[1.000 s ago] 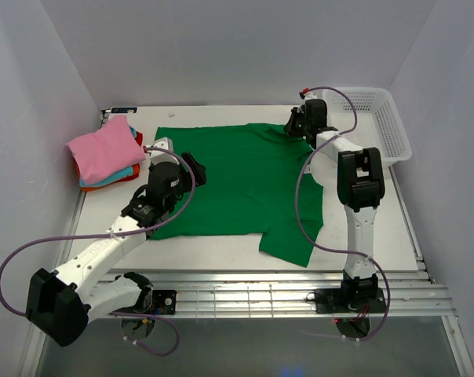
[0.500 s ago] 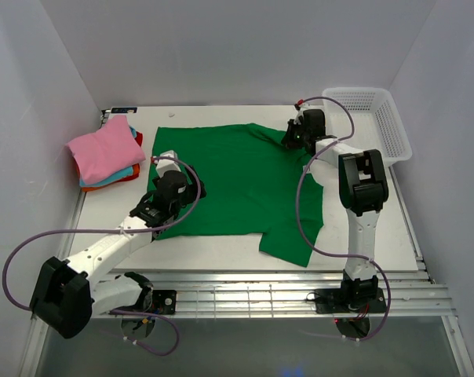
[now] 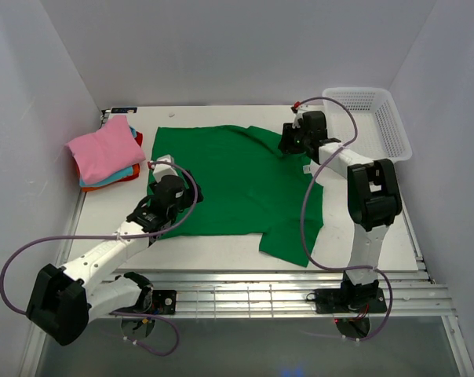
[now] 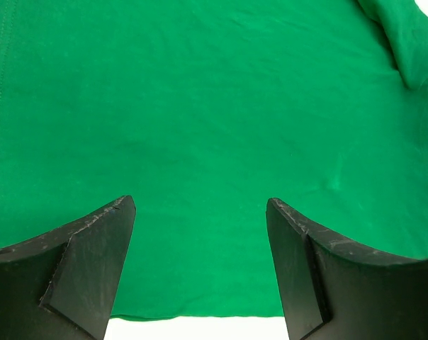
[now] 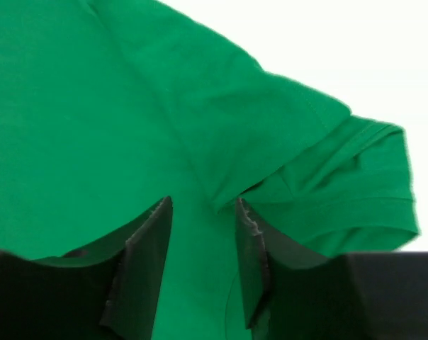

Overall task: Fold and stack the t-shirts
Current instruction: Fold the tshirt

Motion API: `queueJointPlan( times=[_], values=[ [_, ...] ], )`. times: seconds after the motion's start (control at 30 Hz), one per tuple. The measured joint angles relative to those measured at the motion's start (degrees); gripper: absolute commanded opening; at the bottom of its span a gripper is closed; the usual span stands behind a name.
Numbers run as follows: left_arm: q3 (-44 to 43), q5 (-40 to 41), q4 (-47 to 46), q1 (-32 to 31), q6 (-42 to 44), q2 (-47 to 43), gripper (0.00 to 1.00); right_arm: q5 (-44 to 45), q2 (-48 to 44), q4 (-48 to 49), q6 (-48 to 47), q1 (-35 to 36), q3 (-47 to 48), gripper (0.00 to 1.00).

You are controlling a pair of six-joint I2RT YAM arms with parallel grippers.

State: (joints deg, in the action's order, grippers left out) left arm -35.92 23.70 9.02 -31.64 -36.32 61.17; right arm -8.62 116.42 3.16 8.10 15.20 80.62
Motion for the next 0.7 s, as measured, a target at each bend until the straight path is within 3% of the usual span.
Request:
queueJointPlan(
  times=[0.13,0.27,0.53,0.7],
  values=[
    [0.7,-0.4,-0.8,0.0,-0.3,0.7,0.85,1.3,-5.0,0.4,-1.0,0.3,-0.7,0.49],
    [1.9,-0.8,-1.3,0.0,-0.8,1.6,0.85,2.0,-4.1,0.3,-0.9,0.4,5.4,0.49],
    [3.6,-1.6,-1.8,0.0,-1.4,2.5,0.85,0.8,18.2,-6.7,1.9,0.4,36.4,0.49],
    [4.1,-1.9,-1.8,0.0,-1.7,2.5,0.85,-0.6,26.1,-11.6,3.9,0.4,40.7,0.51]
  ],
)
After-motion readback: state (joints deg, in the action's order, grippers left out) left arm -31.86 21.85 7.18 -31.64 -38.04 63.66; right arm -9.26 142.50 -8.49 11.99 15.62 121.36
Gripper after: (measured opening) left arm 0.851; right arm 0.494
